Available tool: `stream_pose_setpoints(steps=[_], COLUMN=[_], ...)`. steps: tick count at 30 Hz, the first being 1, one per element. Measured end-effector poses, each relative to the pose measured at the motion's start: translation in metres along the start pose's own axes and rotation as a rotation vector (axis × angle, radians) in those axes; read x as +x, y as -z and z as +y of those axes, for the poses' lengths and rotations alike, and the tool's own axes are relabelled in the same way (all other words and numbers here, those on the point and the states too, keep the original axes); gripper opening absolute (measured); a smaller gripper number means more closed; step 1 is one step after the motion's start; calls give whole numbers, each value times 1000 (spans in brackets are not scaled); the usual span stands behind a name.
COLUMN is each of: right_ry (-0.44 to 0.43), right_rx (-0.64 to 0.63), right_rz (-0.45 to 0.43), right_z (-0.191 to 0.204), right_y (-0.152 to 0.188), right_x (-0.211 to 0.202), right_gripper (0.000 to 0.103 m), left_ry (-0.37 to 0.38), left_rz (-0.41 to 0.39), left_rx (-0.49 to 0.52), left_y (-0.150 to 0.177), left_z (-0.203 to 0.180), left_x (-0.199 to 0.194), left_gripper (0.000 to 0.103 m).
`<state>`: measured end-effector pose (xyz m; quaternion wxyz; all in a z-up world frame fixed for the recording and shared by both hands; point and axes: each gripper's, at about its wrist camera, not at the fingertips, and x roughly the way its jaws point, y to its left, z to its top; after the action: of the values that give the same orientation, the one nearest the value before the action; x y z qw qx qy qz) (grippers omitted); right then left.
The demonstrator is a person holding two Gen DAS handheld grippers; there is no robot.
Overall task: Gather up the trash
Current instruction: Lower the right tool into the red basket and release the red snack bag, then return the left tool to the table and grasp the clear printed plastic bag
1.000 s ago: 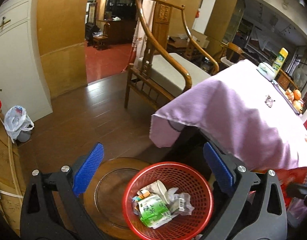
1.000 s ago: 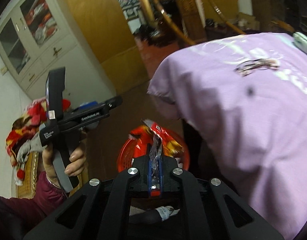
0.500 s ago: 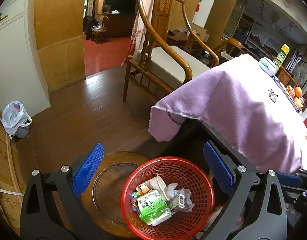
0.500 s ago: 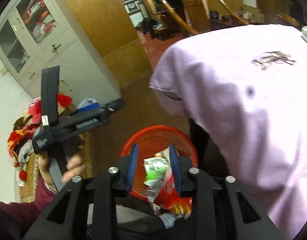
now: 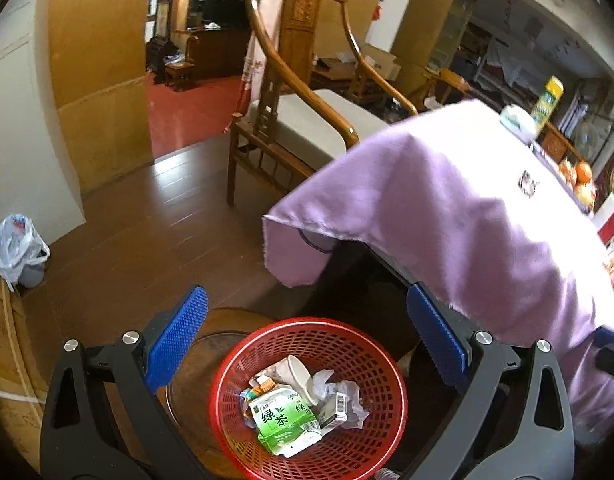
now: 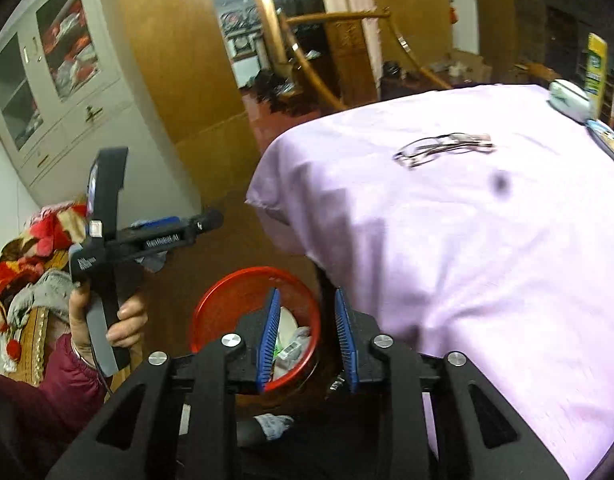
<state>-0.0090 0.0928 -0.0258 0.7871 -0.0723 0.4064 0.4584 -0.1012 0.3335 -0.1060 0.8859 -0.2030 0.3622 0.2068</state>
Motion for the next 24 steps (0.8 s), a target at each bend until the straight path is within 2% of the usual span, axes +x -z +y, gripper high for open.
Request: stream_pose_setpoints(steps=[5, 10, 18, 24], right_ry=[-27, -24, 34, 141], right_rx=[-12, -25, 82, 171], right_rz=[17, -34, -159, -240], right_z=[-7, -10, -58, -106], right_y=[9, 11, 10, 16], right_x=[1, -16, -67, -106], right_gripper=[28, 29, 44, 56], left_ry=[-23, -11, 15, 80], left_rz=[14, 31, 4, -11], left_rx=[18, 11, 101, 180], left_y=[5, 5, 2, -5], left_z=[-6, -11, -51, -95], left_x=[-1, -3, -20, -29], left_gripper=[96, 96, 96, 96])
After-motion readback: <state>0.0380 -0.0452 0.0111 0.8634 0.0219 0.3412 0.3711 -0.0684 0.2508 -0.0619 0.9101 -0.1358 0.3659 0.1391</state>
